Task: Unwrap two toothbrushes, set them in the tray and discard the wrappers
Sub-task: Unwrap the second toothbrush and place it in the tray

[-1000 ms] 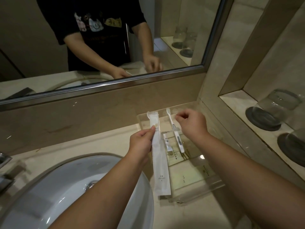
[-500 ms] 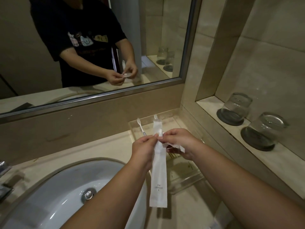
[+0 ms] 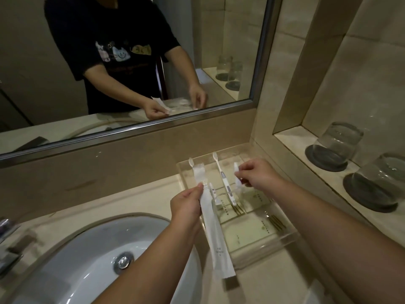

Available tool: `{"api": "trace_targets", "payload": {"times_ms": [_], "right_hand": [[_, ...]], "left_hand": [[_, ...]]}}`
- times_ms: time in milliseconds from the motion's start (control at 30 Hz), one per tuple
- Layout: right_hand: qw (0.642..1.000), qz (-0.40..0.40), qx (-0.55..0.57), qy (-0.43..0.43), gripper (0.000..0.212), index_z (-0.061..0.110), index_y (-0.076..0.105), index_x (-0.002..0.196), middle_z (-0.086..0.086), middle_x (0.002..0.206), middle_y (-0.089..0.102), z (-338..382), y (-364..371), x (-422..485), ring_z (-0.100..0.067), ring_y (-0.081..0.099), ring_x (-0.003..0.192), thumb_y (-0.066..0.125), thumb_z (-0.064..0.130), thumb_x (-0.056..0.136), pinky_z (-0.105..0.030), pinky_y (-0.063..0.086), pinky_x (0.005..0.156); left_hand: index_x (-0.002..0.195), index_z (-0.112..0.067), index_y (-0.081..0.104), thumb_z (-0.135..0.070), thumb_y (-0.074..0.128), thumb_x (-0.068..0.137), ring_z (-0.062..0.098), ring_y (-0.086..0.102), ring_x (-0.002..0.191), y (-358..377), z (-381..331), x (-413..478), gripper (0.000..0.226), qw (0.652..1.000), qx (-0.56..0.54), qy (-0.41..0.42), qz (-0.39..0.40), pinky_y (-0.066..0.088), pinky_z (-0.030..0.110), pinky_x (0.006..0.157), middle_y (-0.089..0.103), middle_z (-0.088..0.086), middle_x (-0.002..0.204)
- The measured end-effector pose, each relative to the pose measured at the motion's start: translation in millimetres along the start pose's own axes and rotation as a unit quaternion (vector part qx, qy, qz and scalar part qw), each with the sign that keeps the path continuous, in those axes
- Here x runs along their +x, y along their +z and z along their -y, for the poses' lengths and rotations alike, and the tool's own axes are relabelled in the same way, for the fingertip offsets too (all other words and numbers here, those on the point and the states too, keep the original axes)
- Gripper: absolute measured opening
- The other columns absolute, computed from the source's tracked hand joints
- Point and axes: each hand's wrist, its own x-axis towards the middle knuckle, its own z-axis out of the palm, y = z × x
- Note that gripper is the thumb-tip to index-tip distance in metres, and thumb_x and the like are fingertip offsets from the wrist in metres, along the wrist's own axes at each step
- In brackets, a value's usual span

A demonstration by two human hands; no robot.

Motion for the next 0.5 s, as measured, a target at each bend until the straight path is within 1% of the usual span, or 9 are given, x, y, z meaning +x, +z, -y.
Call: {"api": "trace_targets", "payload": {"times_ms": [33,67,100,133,200,233,300,433,500], "right_hand": [[0.997,0.006,-0.077,0.001,0.012,0.007,0.067,0.069,-0.005,0.061,0.061,-5.0,3.5,5.6,-0.016,0.056,0.058,0.069,0.01,0.079,-0.03,0.048,0.063],[0.99,0.009,-0.142,-0.001,0.019,0.01,0.065,0.061,-0.004,0.057,0.059,-10.7,8.4,11.3,-0.015,0.054,0.056,0.069,0.013,0.079,-0.027,0.044,0.063],[0.982,0.01,-0.187,-0.001,0.02,0.011,0.066,0.06,-0.005,0.057,0.06,-14.9,12.8,15.1,-0.017,0.056,0.058,0.069,0.015,0.079,-0.025,0.042,0.062],[0.976,0.006,-0.219,-0.006,0.016,0.01,0.07,0.065,-0.007,0.063,0.065,-18.5,16.4,19.1,-0.019,0.06,0.065,0.068,0.017,0.079,-0.024,0.043,0.063],[0.968,-0.012,-0.249,-0.005,0.014,0.007,0.074,0.078,-0.009,0.079,0.072,-20.5,19.7,25.4,-0.023,0.065,0.08,0.069,0.02,0.078,-0.027,0.049,0.069],[0.966,-0.021,-0.258,-0.003,0.016,0.006,0.073,0.08,-0.01,0.083,0.072,-19.7,20.2,27.3,-0.025,0.065,0.082,0.07,0.022,0.077,-0.03,0.052,0.072],[0.96,-0.034,-0.277,0.004,0.019,0.005,0.07,0.079,-0.011,0.084,0.071,-19.0,20.1,29.8,-0.026,0.065,0.082,0.072,0.024,0.076,-0.034,0.055,0.074],[0.955,-0.042,-0.295,0.004,0.022,0.004,0.07,0.076,-0.011,0.079,0.071,-18.3,20.0,27.6,-0.025,0.065,0.077,0.072,0.026,0.076,-0.033,0.055,0.07],[0.958,-0.043,-0.285,0.01,0.024,0.003,0.07,0.074,-0.011,0.078,0.071,-18.2,20.6,25.9,-0.025,0.065,0.076,0.074,0.026,0.074,-0.032,0.054,0.068]], "left_hand": [[0.083,0.0,0.07,-0.018,0.07,0.08,0.031,0.066,0.074,-1.5,1.0,3.9,0.018,1.0,0.001,-0.003,-0.008,0.055,0.04,0.079,0.07,0.019,0.082],[0.082,0.001,0.07,-0.017,0.07,0.08,0.03,0.066,0.07,-2.6,1.7,8.0,0.018,1.0,-0.001,-0.008,-0.017,0.055,0.038,0.076,0.07,0.018,0.079],[0.079,0.0,0.069,-0.016,0.071,0.08,0.029,0.066,0.068,-4.4,2.1,12.6,0.015,1.0,-0.007,-0.015,-0.025,0.056,0.037,0.075,0.07,0.017,0.077],[0.075,-0.001,0.068,-0.015,0.071,0.08,0.028,0.066,0.066,-6.1,2.0,17.0,0.014,0.999,-0.013,-0.021,-0.033,0.057,0.036,0.073,0.07,0.016,0.073],[0.07,-0.002,0.066,-0.013,0.071,0.079,0.027,0.067,0.061,-9.4,1.6,25.9,0.015,0.998,-0.023,-0.026,-0.049,0.057,0.036,0.07,0.07,0.014,0.066],[0.069,-0.003,0.066,-0.012,0.071,0.079,0.025,0.068,0.058,-10.5,1.8,29.5,0.015,0.998,-0.027,-0.024,-0.055,0.057,0.034,0.067,0.071,0.012,0.062],[0.067,-0.003,0.066,-0.012,0.071,0.078,0.021,0.068,0.051,-11.3,3.3,33.0,0.015,0.997,-0.029,-0.022,-0.062,0.056,0.031,0.062,0.07,0.007,0.053],[0.067,-0.003,0.067,-0.013,0.072,0.078,0.025,0.068,0.057,-9.8,5.3,33.0,0.017,0.998,-0.024,-0.019,-0.053,0.058,0.038,0.07,0.071,0.008,0.055],[0.066,-0.003,0.067,-0.014,0.071,0.079,0.026,0.068,0.059,-9.2,4.5,30.5,0.017,0.999,-0.023,-0.016,-0.047,0.058,0.039,0.071,0.071,0.01,0.057]]}}
